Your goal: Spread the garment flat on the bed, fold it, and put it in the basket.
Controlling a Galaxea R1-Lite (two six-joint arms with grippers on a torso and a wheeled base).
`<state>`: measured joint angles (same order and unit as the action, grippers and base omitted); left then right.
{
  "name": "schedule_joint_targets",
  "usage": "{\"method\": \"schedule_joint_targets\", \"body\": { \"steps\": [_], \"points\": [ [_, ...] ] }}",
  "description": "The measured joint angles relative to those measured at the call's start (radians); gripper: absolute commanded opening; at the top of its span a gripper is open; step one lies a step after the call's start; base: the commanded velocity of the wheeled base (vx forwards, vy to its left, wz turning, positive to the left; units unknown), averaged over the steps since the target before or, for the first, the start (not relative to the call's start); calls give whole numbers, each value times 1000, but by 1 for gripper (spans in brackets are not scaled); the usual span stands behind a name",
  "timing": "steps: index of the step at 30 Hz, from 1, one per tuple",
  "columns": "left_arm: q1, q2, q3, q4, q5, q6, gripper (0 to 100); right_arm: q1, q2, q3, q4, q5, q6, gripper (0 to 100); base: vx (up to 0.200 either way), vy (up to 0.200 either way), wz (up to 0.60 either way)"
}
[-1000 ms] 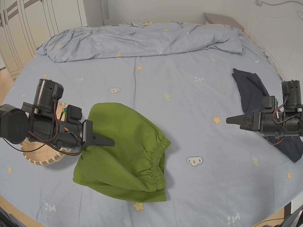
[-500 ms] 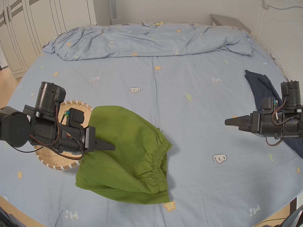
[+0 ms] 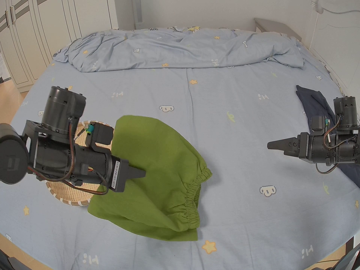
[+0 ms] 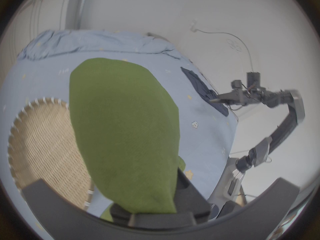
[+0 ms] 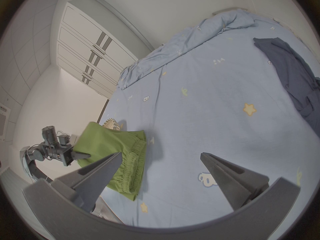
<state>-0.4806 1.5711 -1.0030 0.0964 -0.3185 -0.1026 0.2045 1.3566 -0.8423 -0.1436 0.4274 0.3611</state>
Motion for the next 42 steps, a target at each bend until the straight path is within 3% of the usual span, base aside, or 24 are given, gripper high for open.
{"method": "schedule_joint_targets", "body": {
  "steps": [6,15,23,27,42],
  "points": [
    [-7,-99,-5,65,8,125,0,-1,0,0,-1,-1,-1,100,0,0,0],
    [123,-261,-5,84,3,235,0,9,0,2,-1,-9,-2,100,0,0,0],
    [278,-340,-3,22,-96,222,0,11,-1,3,-1,-11,-2,100,0,0,0],
    [365,-335,-9,-48,-149,164,0,12,-1,3,0,-10,-2,100,0,0,0],
    [580,-54,-13,-93,-160,132,0,9,-4,0,0,-9,2,100,0,0,0]
  ]
}}
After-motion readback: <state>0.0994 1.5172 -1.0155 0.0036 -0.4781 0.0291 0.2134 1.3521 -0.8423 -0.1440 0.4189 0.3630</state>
